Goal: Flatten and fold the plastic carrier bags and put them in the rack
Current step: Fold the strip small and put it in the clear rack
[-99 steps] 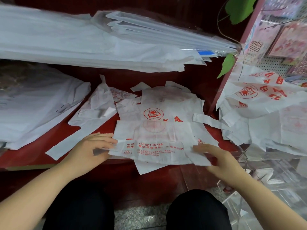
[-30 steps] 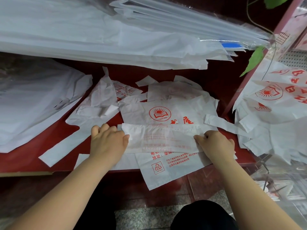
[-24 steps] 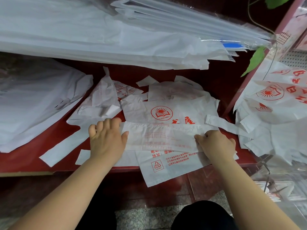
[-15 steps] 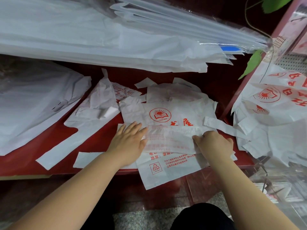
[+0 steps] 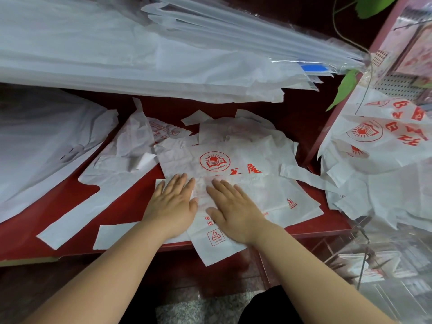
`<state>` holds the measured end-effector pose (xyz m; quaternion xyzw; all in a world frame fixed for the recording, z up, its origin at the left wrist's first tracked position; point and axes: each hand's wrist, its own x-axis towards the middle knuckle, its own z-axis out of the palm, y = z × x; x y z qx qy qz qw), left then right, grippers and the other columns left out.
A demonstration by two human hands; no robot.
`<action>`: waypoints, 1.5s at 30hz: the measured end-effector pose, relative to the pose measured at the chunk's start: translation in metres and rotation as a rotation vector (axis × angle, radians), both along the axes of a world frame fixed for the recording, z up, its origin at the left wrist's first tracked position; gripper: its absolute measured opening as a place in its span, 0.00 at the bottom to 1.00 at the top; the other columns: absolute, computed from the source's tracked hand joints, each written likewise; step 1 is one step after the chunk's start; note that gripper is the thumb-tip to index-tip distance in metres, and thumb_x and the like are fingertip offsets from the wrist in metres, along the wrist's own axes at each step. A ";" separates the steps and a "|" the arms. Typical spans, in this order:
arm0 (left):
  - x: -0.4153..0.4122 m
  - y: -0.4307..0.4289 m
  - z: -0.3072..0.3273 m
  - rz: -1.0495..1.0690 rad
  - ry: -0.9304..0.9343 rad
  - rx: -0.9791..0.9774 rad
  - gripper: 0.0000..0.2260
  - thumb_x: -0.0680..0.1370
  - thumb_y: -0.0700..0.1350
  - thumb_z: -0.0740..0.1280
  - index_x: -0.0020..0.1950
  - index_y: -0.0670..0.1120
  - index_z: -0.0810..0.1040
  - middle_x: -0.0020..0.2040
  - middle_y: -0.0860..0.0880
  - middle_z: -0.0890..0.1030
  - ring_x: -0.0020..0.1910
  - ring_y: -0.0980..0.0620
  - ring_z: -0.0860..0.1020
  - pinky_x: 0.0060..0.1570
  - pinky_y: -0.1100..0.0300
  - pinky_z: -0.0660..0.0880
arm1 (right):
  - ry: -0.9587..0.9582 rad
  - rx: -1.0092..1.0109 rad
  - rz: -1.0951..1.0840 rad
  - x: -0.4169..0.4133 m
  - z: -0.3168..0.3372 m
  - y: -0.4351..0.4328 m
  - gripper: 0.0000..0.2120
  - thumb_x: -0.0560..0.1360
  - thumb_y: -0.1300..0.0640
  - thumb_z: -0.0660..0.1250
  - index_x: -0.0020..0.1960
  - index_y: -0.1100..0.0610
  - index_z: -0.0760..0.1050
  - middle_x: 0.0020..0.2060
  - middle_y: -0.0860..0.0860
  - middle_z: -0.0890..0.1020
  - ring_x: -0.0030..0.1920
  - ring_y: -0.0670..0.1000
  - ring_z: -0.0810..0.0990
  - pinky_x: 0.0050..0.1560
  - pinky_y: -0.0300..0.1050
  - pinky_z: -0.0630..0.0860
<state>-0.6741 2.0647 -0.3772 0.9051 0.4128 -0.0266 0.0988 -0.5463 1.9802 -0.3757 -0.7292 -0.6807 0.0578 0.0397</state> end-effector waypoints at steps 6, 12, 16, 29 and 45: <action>0.000 -0.001 0.001 0.010 -0.001 -0.016 0.24 0.82 0.50 0.42 0.75 0.48 0.38 0.76 0.48 0.37 0.74 0.52 0.36 0.70 0.55 0.35 | 0.008 -0.118 -0.131 0.036 0.010 -0.004 0.26 0.81 0.48 0.46 0.76 0.54 0.43 0.75 0.50 0.45 0.75 0.47 0.42 0.71 0.42 0.38; 0.002 0.016 0.016 0.031 -0.035 -0.082 0.27 0.80 0.50 0.55 0.76 0.50 0.47 0.77 0.49 0.48 0.75 0.50 0.47 0.71 0.56 0.48 | 0.129 0.100 -0.414 0.071 0.020 -0.019 0.23 0.78 0.55 0.59 0.71 0.58 0.61 0.69 0.54 0.66 0.70 0.56 0.62 0.66 0.46 0.58; 0.000 0.043 0.033 0.082 -0.034 -0.097 0.31 0.75 0.52 0.65 0.74 0.53 0.55 0.72 0.50 0.63 0.70 0.48 0.61 0.66 0.57 0.58 | 0.203 0.000 -0.615 0.085 0.033 -0.017 0.29 0.74 0.54 0.64 0.73 0.52 0.57 0.66 0.49 0.70 0.68 0.55 0.62 0.65 0.48 0.56; 0.007 0.061 0.058 0.044 0.031 -0.202 0.09 0.71 0.51 0.71 0.42 0.51 0.72 0.37 0.53 0.73 0.43 0.51 0.71 0.44 0.60 0.62 | 0.105 -0.056 -0.684 0.089 0.035 -0.007 0.16 0.73 0.55 0.62 0.60 0.52 0.72 0.48 0.50 0.75 0.59 0.54 0.68 0.56 0.47 0.58; -0.044 -0.044 0.028 0.443 -1.008 -0.419 0.19 0.76 0.41 0.65 0.63 0.56 0.66 0.53 0.54 0.71 0.48 0.53 0.74 0.44 0.58 0.74 | 0.091 0.282 -0.444 0.069 0.054 0.029 0.19 0.76 0.57 0.64 0.65 0.57 0.69 0.62 0.53 0.74 0.63 0.55 0.69 0.65 0.48 0.60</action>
